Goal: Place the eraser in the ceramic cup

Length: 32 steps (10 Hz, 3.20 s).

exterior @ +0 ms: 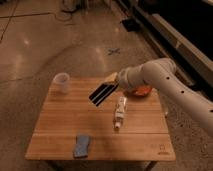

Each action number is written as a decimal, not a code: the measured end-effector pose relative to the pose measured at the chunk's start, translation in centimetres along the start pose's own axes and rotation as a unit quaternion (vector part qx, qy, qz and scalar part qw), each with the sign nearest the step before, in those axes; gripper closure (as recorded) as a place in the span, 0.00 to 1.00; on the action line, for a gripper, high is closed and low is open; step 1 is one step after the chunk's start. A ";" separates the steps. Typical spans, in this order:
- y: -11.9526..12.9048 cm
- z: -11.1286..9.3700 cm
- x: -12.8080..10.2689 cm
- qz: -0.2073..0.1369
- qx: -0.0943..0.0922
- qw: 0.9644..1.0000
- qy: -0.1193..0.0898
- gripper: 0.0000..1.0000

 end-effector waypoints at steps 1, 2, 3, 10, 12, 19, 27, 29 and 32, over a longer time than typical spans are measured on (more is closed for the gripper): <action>0.0 0.0 0.0 0.000 0.000 1.000 0.000 1.00; 0.0 0.0 0.0 0.000 0.000 1.000 0.000 1.00; 0.0 0.0 0.0 0.000 0.000 1.000 0.000 1.00; -2.5 5.2 5.1 -0.045 0.007 0.998 0.049 1.00; -3.8 7.3 6.5 -0.059 0.010 0.996 0.063 1.00; -8.6 13.8 10.4 -0.087 0.029 0.990 0.106 1.00; -13.6 22.6 11.0 -0.144 0.047 0.982 0.113 1.00; -14.8 24.4 11.5 -0.150 0.054 0.980 0.117 1.00; -16.5 25.6 12.3 -0.162 0.061 0.977 0.125 1.00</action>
